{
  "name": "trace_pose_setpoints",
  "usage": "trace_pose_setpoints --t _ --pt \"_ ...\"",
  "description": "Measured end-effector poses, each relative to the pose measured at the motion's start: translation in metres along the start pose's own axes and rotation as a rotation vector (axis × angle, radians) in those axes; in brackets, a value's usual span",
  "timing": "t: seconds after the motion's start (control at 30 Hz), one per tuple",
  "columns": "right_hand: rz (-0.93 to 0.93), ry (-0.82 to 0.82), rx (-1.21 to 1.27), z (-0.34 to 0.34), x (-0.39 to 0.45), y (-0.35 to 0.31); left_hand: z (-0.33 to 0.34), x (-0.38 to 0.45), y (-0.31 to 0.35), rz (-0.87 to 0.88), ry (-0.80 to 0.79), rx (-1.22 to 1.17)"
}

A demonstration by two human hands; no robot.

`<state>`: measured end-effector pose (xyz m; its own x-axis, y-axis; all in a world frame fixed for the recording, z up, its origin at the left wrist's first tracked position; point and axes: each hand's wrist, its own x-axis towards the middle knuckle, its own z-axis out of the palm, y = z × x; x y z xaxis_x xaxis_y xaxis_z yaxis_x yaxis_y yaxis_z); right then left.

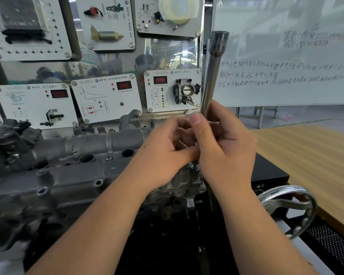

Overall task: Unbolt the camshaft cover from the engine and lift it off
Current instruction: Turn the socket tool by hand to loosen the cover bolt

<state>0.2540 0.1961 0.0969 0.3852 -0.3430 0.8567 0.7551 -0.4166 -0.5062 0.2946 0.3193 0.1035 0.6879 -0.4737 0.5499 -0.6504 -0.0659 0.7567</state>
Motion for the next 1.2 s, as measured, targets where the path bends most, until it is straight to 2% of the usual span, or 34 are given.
trace_pose_setpoints --t 0.1,0.23,0.3,0.47,0.57,0.67,0.83,1.0,1.07,1.2 --pt "-0.064 0.03 -0.033 -0.0006 -0.0017 -0.0016 0.0003 -0.0001 -0.0021 0.001 -0.009 -0.007" --pt "-0.071 0.036 -0.038 -0.0007 -0.0022 0.0027 -0.0022 -0.0004 -0.0001 -0.045 -0.115 -0.171" --pt "-0.058 0.024 -0.03 -0.0008 -0.0012 0.003 -0.0037 -0.0013 0.0 -0.053 -0.148 -0.174" --pt "0.016 -0.049 0.037 -0.001 0.0003 -0.0013 -0.0026 -0.0023 -0.0021 -0.023 -0.051 -0.108" --pt "-0.006 -0.028 -0.032 -0.0007 -0.0008 -0.0014 -0.0006 -0.0006 -0.0034 -0.005 -0.005 -0.055" --pt "-0.04 -0.01 -0.055 0.001 -0.0044 -0.0017 -0.0019 0.001 -0.0057 -0.018 -0.027 -0.095" --pt "-0.005 0.002 0.018 0.0026 -0.0045 0.0001 -0.0024 -0.0019 0.0012 -0.046 -0.154 -0.154" --pt "0.031 -0.066 0.037 0.0007 -0.0014 -0.0009 -0.001 -0.0016 0.0024 -0.036 -0.06 -0.009" --pt "0.051 -0.041 0.04 0.0013 -0.0013 -0.0019 0.0008 -0.0006 0.0019 -0.024 -0.035 0.054" --pt "0.057 0.014 0.096 0.0003 -0.0022 -0.0013 0.0015 -0.0001 -0.0015 -0.018 -0.014 0.033"
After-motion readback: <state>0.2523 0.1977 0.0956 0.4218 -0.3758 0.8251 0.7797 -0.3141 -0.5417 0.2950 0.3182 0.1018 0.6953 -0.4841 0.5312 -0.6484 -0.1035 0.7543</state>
